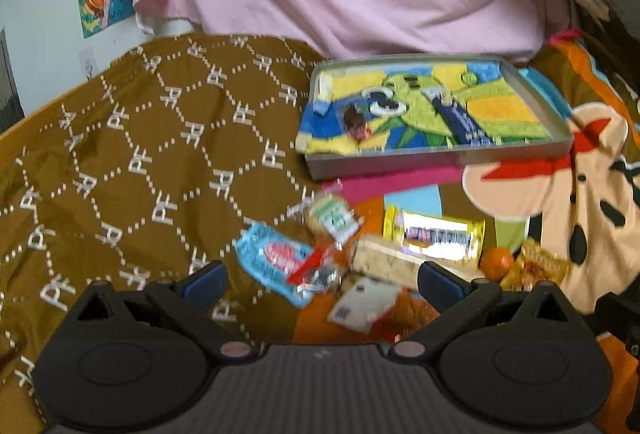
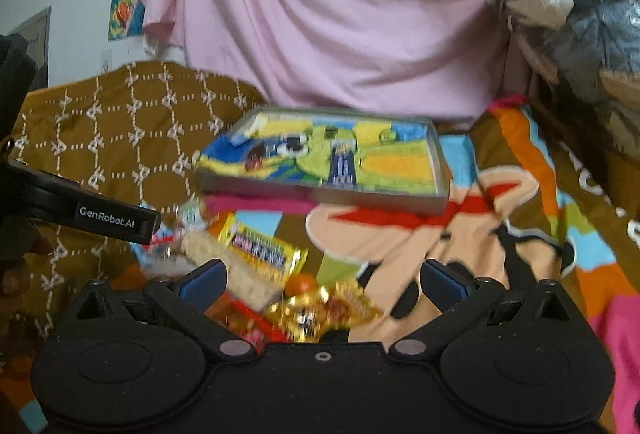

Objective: Organize snacks
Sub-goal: 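Withdraw both tools from the tray back toward the snack pile, then grasp the red spicy-strip packet with the right tool while the left tool grasps the blue candy packet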

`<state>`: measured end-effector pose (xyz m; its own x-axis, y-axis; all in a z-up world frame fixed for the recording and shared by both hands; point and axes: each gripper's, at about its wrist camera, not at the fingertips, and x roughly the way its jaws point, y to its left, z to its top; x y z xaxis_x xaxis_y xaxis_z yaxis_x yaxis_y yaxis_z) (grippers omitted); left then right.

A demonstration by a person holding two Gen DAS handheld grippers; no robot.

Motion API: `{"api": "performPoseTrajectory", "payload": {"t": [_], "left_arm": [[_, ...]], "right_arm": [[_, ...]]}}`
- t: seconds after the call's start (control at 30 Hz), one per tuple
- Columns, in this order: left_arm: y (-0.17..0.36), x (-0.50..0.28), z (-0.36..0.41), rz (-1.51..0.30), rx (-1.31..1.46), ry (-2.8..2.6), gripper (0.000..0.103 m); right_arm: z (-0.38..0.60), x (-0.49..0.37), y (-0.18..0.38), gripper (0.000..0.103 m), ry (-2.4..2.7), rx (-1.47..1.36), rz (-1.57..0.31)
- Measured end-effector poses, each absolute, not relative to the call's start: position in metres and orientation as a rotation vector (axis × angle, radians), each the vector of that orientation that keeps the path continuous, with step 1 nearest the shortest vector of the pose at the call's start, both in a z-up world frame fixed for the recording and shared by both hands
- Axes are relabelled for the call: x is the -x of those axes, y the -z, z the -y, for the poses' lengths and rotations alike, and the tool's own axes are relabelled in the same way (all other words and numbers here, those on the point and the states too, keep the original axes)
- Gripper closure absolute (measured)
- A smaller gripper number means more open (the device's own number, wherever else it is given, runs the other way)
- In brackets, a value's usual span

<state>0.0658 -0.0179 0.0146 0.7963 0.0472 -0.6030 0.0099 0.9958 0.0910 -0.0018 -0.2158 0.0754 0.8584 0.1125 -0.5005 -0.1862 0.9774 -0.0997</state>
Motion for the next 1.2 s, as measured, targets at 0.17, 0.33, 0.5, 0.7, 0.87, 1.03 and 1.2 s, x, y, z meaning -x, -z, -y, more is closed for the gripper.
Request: {"api": "performPoseTrajectory", "payload": {"t": [0.17,0.33,0.5,0.7,0.87,1.03,1.2], "left_arm": [[-0.002,-0.06,0.02,-0.686,-0.119,-0.012,0.0],[0.009,-0.059,0.02,-0.72,-0.137,-0.008,0.0],[0.018,-0.062,0.018,-0.746,-0.144,-0.011,0.0],[0.028,-0.066,0.01,-0.786,-0.156,-0.004,0.0],[0.038,-0.069,0.001,-0.813,-0.209,0.031,0.0],[0.039,-0.077,-0.01,-0.814,-0.235,0.086,0.0],[0.036,-0.091,-0.021,-0.803,-0.223,0.101,0.0]], "right_arm": [[0.217,0.002,-0.067,0.001,-0.164,0.127,-0.571],[0.218,-0.002,-0.056,0.001,-0.179,0.119,-0.632],[0.215,-0.006,-0.046,0.001,-0.193,0.134,-0.677],[0.209,-0.012,-0.035,0.001,-0.217,0.157,-0.73],[0.199,-0.016,-0.025,0.001,-0.272,0.189,-0.773],[0.183,-0.021,-0.016,0.003,-0.356,0.266,-0.764],[0.171,-0.038,-0.008,0.012,-0.448,0.297,-0.755]]}}
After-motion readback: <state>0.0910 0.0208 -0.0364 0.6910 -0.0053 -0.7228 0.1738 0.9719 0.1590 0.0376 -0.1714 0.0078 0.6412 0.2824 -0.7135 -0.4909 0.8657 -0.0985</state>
